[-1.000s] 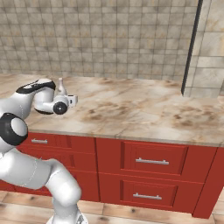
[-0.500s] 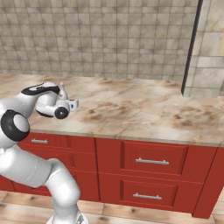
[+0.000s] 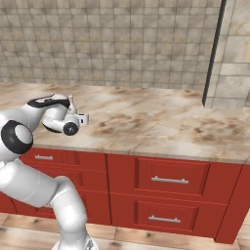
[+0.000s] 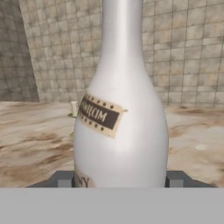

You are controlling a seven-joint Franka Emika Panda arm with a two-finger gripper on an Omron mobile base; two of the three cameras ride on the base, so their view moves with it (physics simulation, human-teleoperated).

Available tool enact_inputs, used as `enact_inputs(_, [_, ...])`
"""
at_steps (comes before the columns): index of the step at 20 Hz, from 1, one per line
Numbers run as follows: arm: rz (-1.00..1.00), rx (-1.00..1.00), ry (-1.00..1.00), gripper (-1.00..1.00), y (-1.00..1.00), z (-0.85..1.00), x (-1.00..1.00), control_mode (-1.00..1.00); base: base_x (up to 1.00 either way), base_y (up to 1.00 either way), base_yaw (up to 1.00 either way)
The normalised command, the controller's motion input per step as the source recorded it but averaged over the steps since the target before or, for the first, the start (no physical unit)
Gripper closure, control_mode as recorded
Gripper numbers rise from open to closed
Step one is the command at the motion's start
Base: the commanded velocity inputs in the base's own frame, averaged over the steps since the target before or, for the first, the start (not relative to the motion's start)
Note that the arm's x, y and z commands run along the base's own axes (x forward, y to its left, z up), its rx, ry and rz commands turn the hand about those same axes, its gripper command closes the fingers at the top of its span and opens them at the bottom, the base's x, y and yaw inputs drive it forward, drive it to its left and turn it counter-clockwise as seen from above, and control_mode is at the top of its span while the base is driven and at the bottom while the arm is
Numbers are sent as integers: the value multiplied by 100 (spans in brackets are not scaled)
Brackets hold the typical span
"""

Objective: Open the cabinet directly in front. Then move the liquor and the cup to the dining counter with the candle on it.

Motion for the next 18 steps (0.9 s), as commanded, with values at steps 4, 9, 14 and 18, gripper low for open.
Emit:
enact_inputs(4, [0,0,0,100,0,0,8,-100,0,0,0])
enact_inputs(9, [0,0,0,-100,0,0,4,-100,0,0,0])
enact_inputs(14, [0,0,0,-100,0,0,0,-100,0,0,0])
enact_inputs(18, [0,0,0,-100,0,0,0,-100,0,0,0])
